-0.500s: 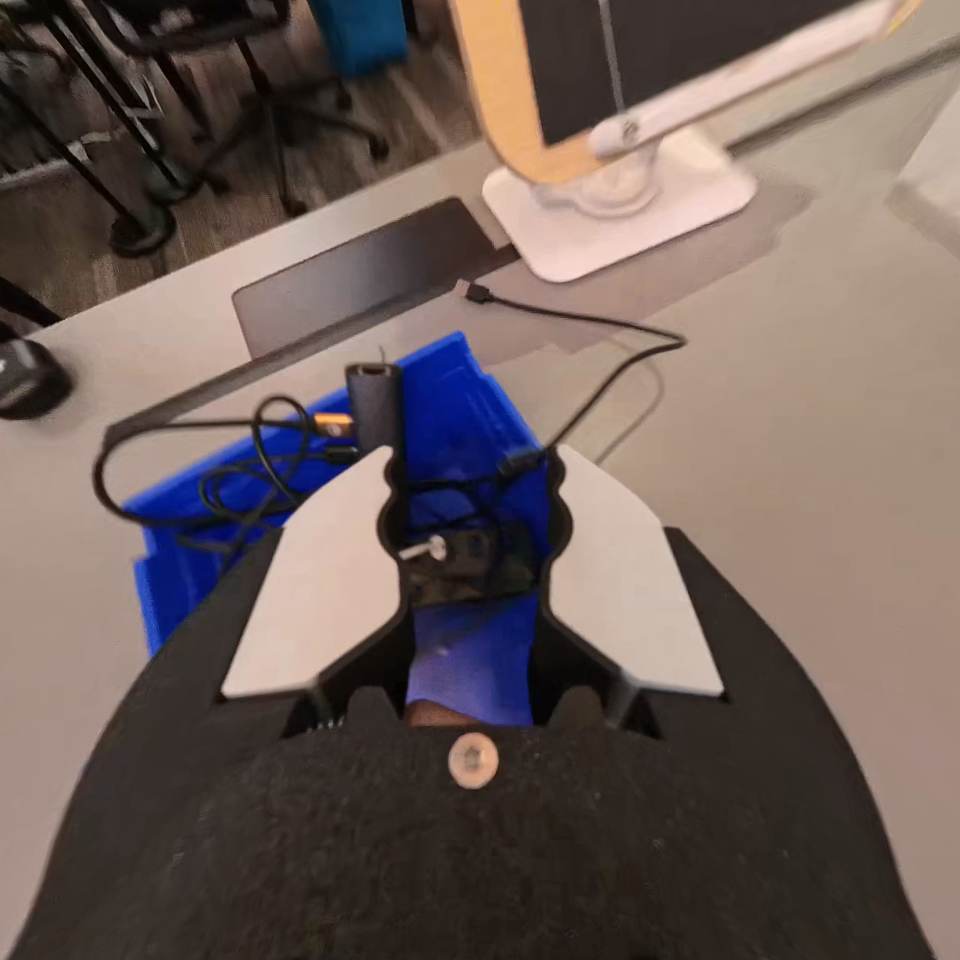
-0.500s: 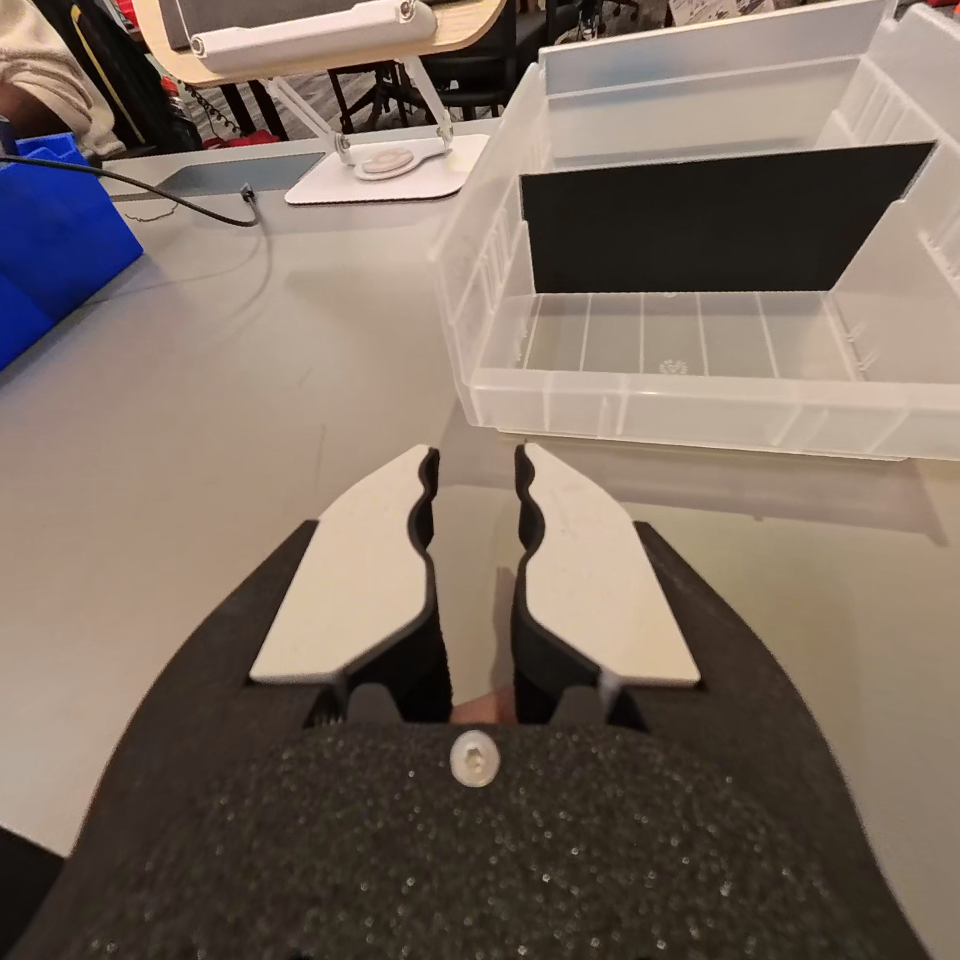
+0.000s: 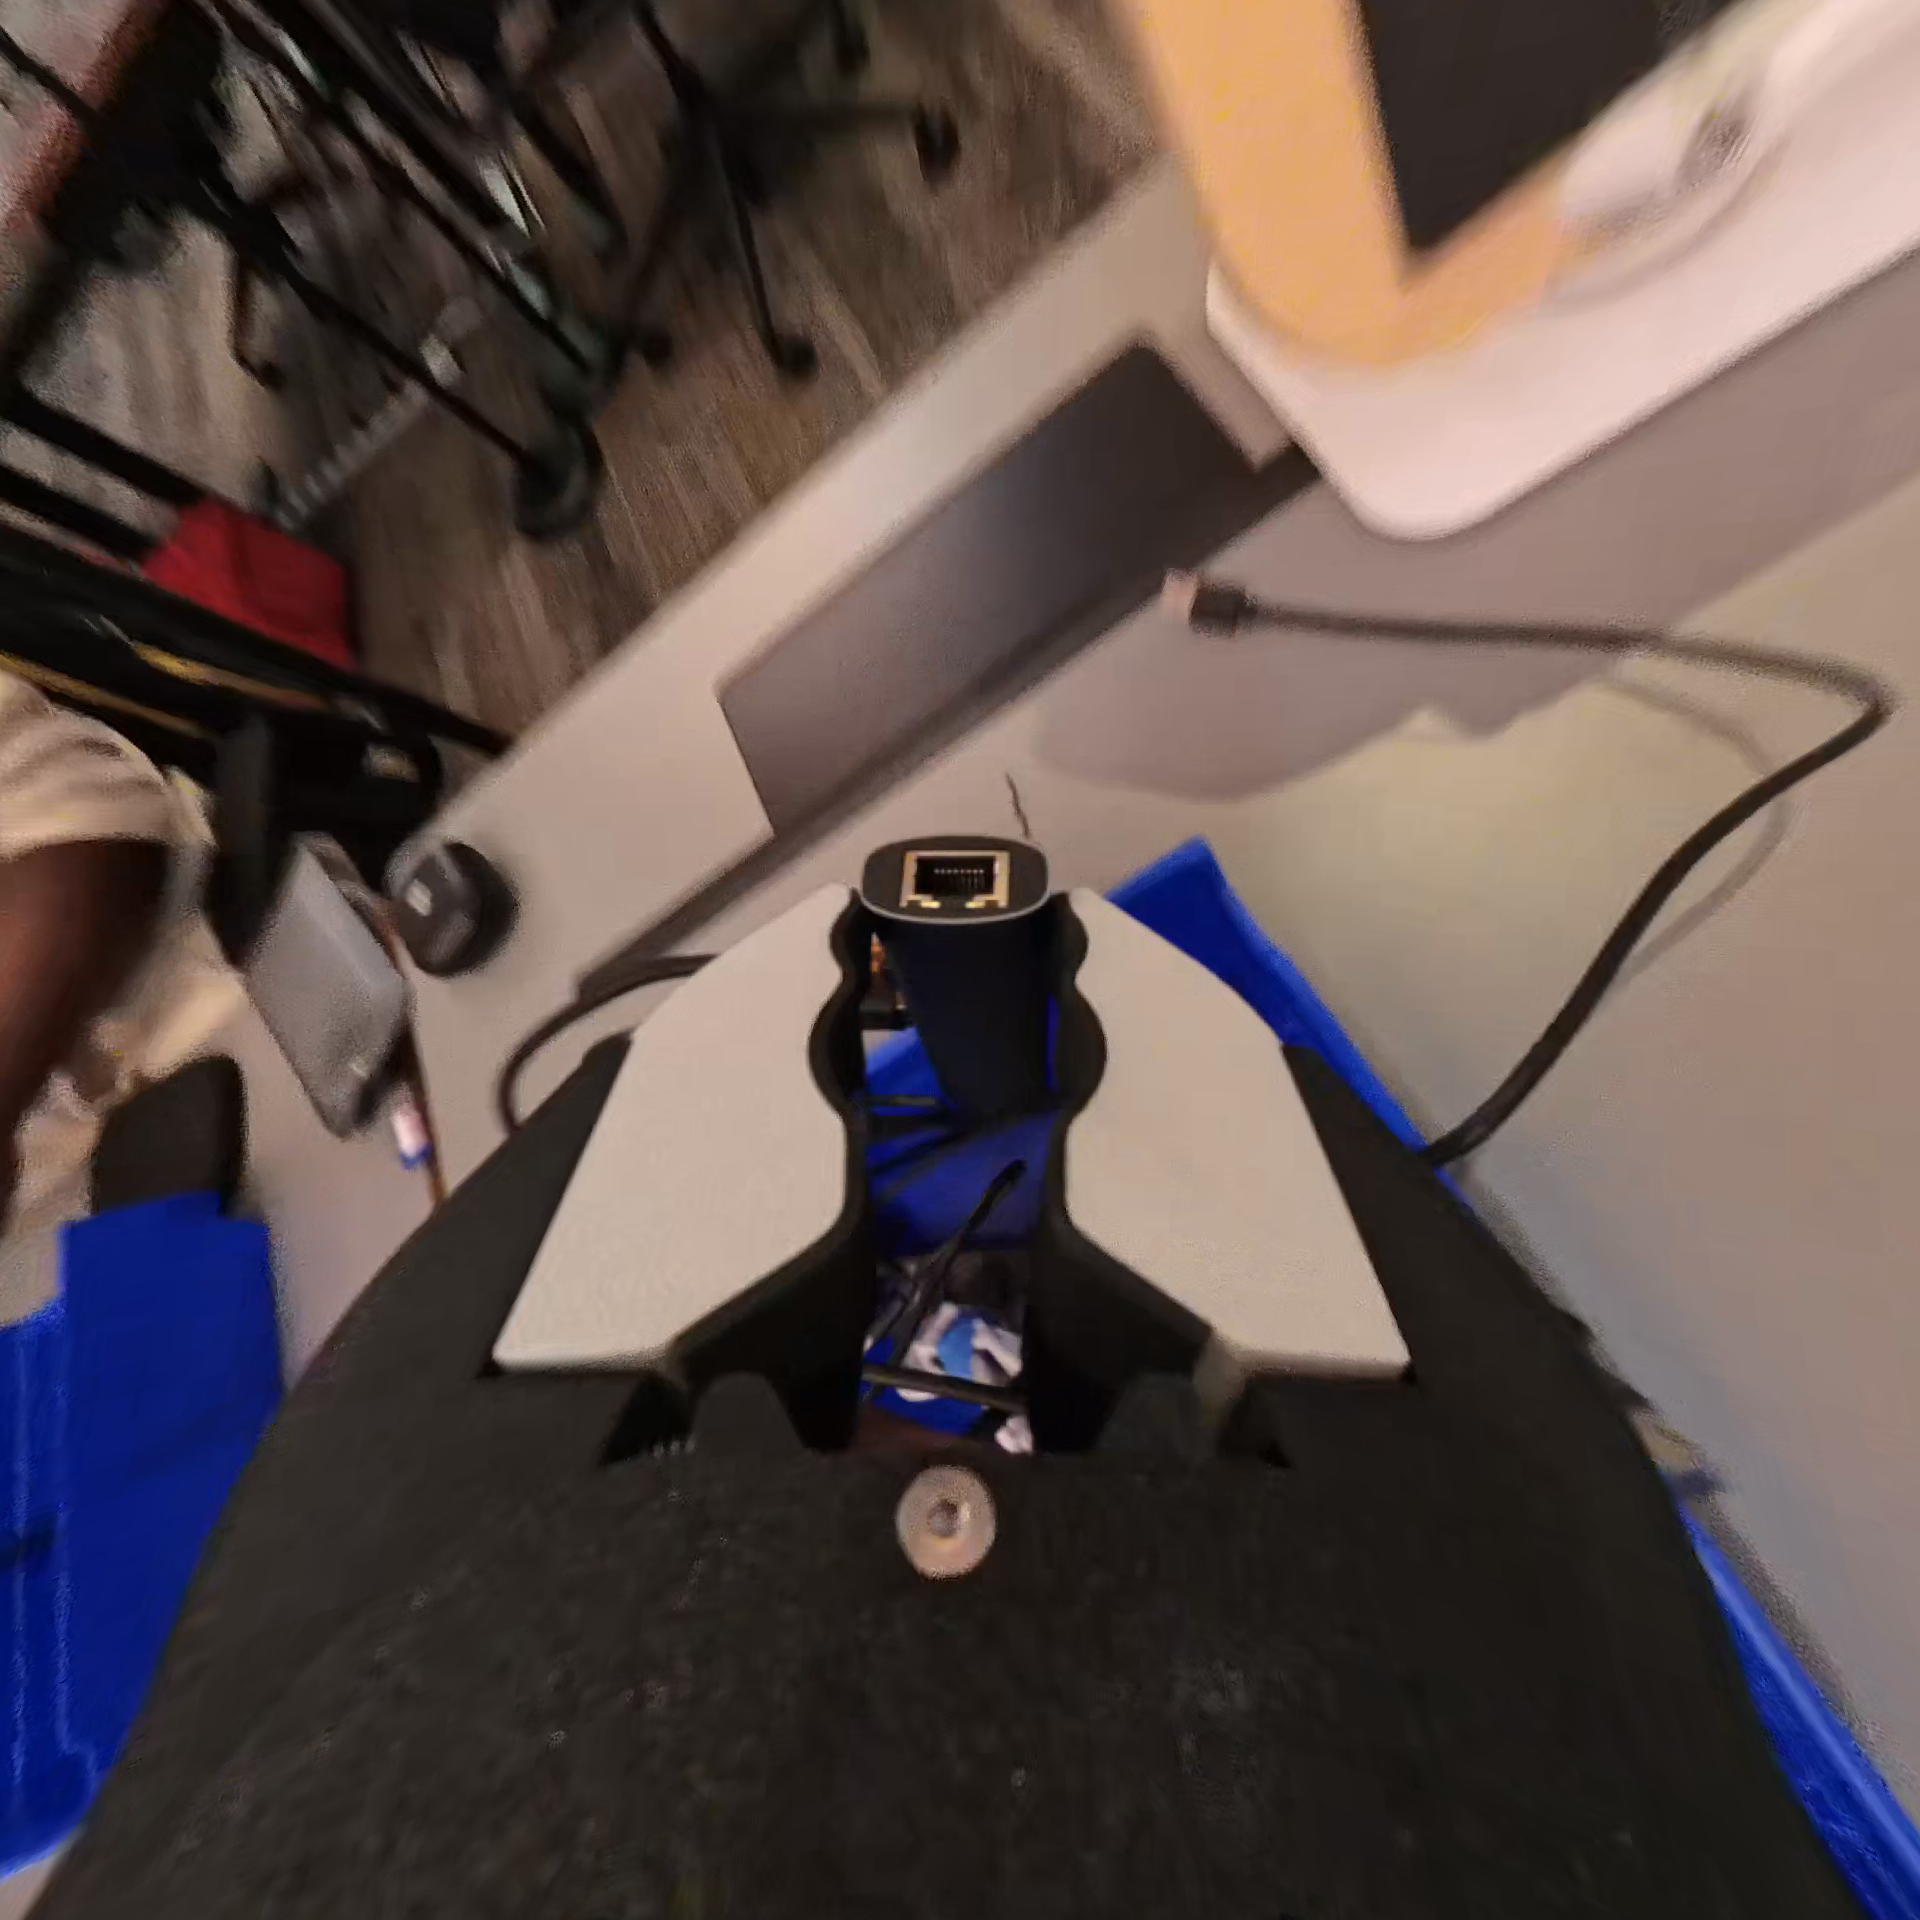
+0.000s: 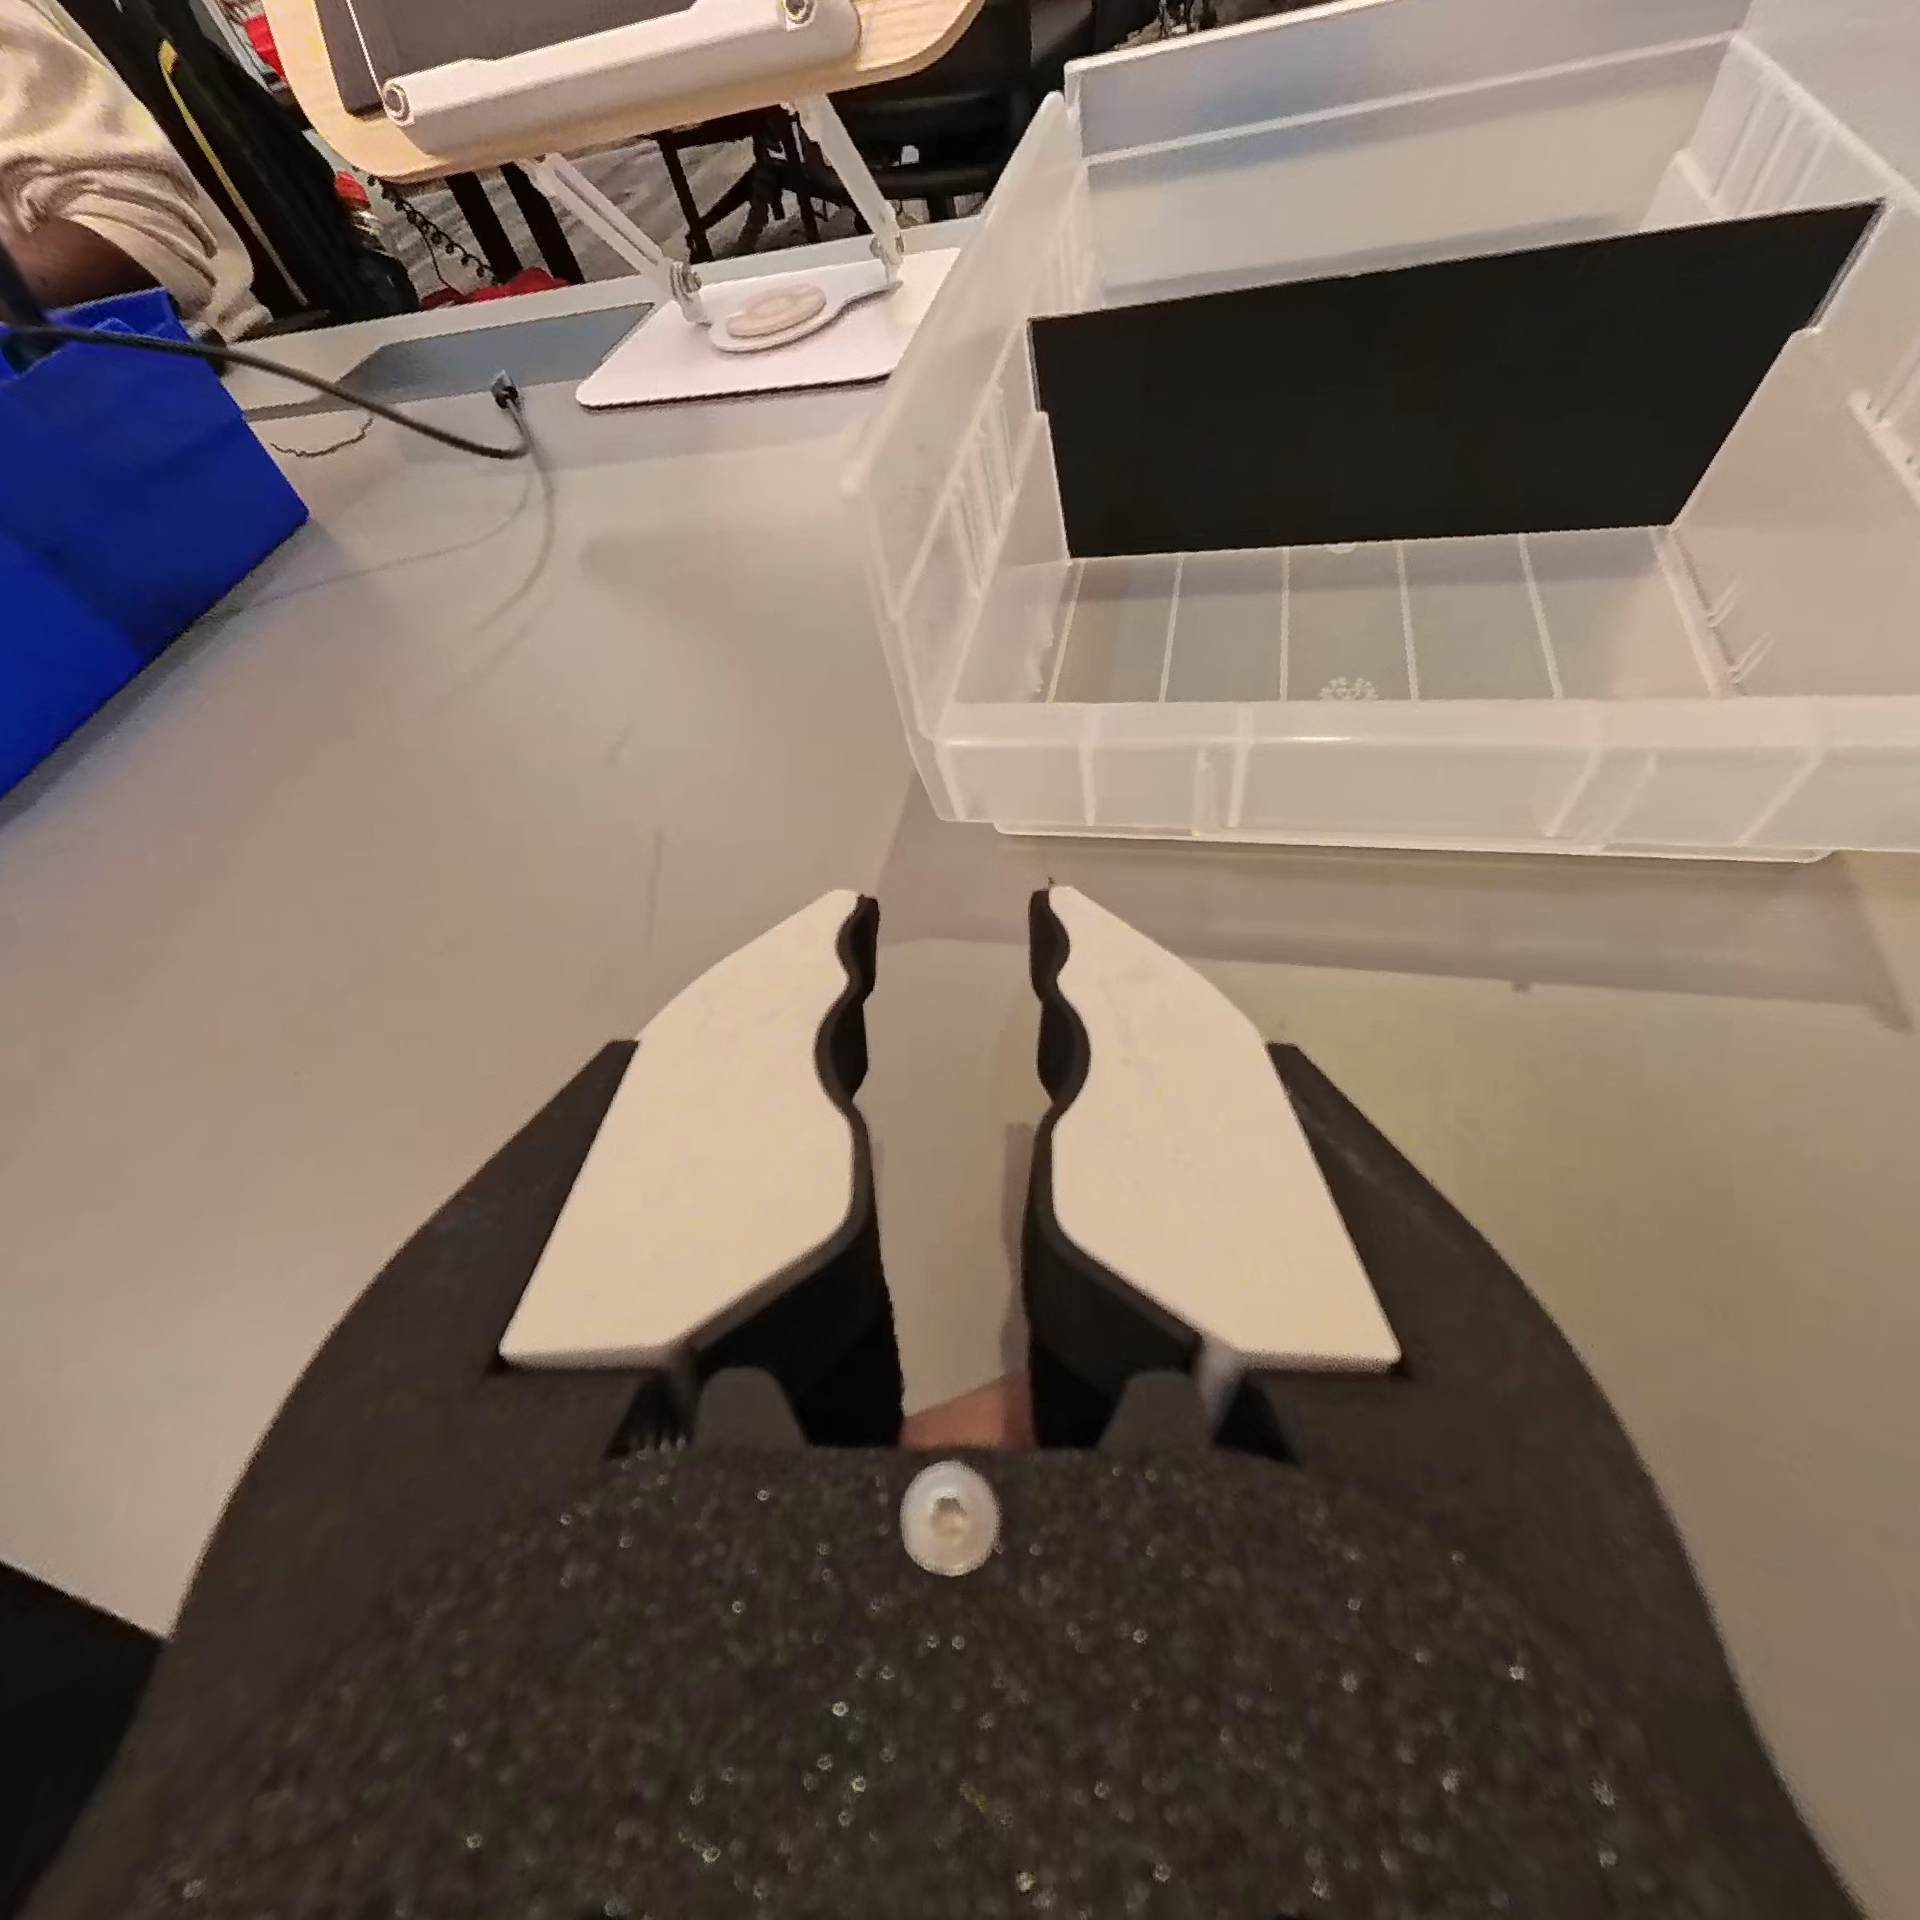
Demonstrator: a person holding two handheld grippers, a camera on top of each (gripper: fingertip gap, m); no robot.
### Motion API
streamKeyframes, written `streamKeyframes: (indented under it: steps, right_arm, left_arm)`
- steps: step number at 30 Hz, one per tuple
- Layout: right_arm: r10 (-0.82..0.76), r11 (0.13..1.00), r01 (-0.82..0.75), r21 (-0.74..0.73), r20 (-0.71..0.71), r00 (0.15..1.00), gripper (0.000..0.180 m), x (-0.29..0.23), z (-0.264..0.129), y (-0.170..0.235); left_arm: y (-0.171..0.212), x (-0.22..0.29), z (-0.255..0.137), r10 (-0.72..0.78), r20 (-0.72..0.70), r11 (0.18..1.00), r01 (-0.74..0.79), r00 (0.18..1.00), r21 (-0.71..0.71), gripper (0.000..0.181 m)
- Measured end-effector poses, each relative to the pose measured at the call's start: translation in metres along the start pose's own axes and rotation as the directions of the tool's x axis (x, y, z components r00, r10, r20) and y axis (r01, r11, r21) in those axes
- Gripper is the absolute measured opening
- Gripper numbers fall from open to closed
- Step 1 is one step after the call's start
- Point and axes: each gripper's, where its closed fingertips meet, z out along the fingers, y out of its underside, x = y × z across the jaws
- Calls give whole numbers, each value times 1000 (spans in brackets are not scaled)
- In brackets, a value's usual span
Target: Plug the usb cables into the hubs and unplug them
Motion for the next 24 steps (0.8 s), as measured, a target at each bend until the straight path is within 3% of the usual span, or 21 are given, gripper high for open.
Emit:
streamKeyframes:
  steps: [6, 9, 11, 14, 16, 18, 20, 22, 24]
  right_arm:
    - [-24, 999, 25, -28, 8, 1000, 28, -6, 5, 3]
    - [-47, 999, 47, -26, 9, 999, 28, -8, 5, 2]
    - [-59, 998, 59, -3, 16, 998, 28, -11, 4, 0]
    - [-43, 998, 38, 51, 104, 994, 28, -28, -1, -11]
    - [-24, 996, -4, 88, 310, 950, 30, -61, -10, -27]
    - [-6, 995, -46, 83, 541, 841, 32, -101, -23, -45]
    - [20, 994, -93, 58, 736, 677, 38, -136, -40, -63]
    - [32, 992, -121, 43, 834, 551, 46, -158, -48, -82]
    - [39, 988, -147, 37, 874, 483, 50, -172, -45, -101]
  left_arm:
    - [-138, -29, -130, 44, 86, 898, -77, 995, 432, 32]
    - [-199, 8, -203, 181, 42, 734, -164, 983, 659, 32]
    - [-216, 58, -243, 331, -31, 629, -196, 943, 753, 32]
    - [-204, 152, -284, 572, -155, 497, -190, 805, 847, 32]
    - [-178, 208, -293, 694, -225, 459, -179, 684, 870, 32]
    - [-148, 252, -293, 759, -295, 453, -145, 580, 880, 32]
    - [-126, 284, -293, 775, -394, 477, -49, 494, 877, 32]
    - [-116, 307, -300, 768, -484, 495, 91, 420, 864, 32]
    - [-109, 324, -304, 768, -527, 502, 169, 365, 848, 32]
